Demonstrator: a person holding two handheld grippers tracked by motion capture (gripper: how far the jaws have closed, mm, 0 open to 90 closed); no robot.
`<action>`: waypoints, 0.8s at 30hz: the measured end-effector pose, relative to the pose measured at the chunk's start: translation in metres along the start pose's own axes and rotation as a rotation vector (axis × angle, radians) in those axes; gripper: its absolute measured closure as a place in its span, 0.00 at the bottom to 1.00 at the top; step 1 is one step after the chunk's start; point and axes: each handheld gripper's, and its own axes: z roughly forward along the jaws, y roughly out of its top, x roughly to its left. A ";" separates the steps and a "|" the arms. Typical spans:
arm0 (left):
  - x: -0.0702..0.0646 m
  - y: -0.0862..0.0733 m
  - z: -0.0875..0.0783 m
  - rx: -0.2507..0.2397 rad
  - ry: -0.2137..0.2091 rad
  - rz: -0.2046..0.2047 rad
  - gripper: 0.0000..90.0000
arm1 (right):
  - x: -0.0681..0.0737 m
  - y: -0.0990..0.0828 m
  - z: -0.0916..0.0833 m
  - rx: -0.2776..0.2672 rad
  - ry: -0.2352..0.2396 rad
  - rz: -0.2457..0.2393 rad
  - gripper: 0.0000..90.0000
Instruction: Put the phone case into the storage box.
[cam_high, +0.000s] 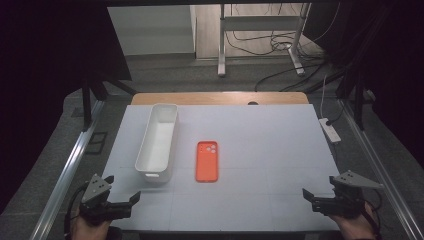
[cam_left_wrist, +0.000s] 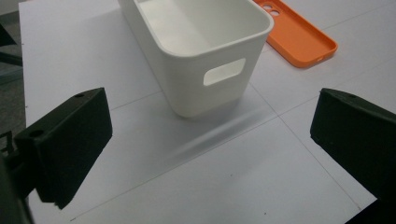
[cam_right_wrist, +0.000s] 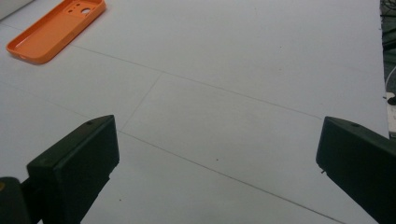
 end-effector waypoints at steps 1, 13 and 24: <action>0.000 0.000 0.000 -0.001 0.001 0.001 0.00 | 0.000 0.000 0.000 0.000 0.000 0.000 0.00; 0.000 -0.001 -0.001 0.005 -0.016 0.008 0.00 | -0.001 0.002 0.003 0.013 0.013 0.006 0.00; 0.000 -0.002 -0.001 0.008 -0.033 0.021 0.00 | 0.001 0.004 0.005 0.035 0.015 -0.010 0.00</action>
